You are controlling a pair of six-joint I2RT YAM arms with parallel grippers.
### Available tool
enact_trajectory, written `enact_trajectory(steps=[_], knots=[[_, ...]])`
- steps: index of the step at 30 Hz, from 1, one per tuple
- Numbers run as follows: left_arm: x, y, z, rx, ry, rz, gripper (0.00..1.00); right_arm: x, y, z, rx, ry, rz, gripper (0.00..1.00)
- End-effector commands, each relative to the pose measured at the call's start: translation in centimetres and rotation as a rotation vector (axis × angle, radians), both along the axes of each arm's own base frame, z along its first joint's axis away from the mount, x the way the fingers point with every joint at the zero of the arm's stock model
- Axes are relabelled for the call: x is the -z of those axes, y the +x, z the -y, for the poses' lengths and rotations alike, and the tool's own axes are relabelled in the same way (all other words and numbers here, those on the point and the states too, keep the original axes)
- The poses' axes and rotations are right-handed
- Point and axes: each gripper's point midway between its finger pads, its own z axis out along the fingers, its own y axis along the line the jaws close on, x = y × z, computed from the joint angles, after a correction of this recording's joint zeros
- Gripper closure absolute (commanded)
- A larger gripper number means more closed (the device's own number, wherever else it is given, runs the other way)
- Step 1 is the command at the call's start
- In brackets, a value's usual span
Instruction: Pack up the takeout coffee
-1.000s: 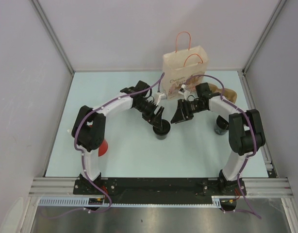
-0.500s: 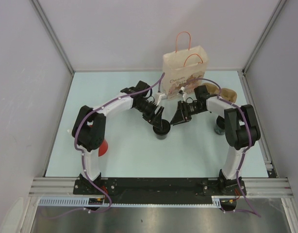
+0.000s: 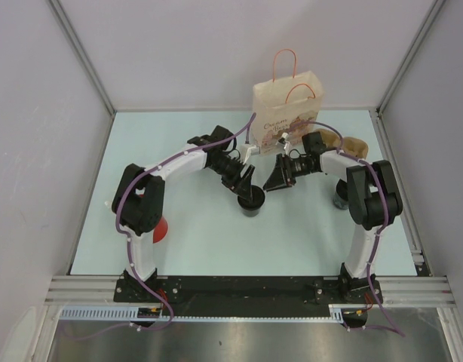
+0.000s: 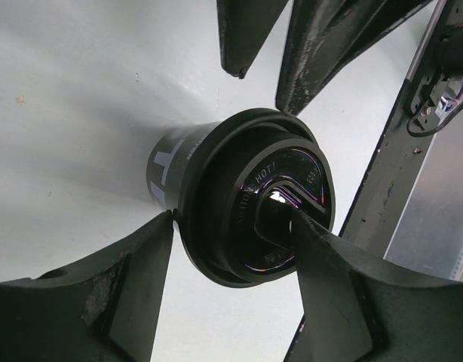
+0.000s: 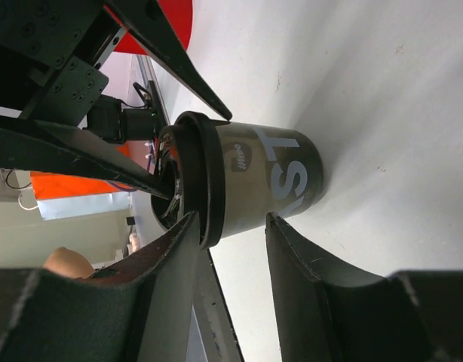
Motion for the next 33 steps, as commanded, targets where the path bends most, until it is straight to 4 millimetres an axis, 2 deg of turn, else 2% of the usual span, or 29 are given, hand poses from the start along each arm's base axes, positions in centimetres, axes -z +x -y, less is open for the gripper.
enact_trajectory(steps=[1,11,19,25,33], knots=[[2.0,0.4,-0.4,-0.004,0.058,0.03,0.32,0.2,0.0,-0.8,-0.02,0.025,-0.006,0.55],[2.0,0.4,-0.4,-0.002,0.056,0.032,0.32,0.3,-0.1,-1.6,-0.031,0.033,-0.008,0.56],[2.2,0.3,-0.3,0.0,0.063,0.027,0.33,1.4,0.1,-1.7,-0.008,-0.024,-0.013,0.6],[2.6,0.5,-0.5,-0.003,0.086,0.031,0.35,3.3,-0.1,-1.8,0.002,-0.115,-0.004,0.66],[3.1,0.5,-1.1,0.007,0.129,0.039,0.35,6.9,-0.5,-0.1,0.028,-0.308,-0.016,0.66]])
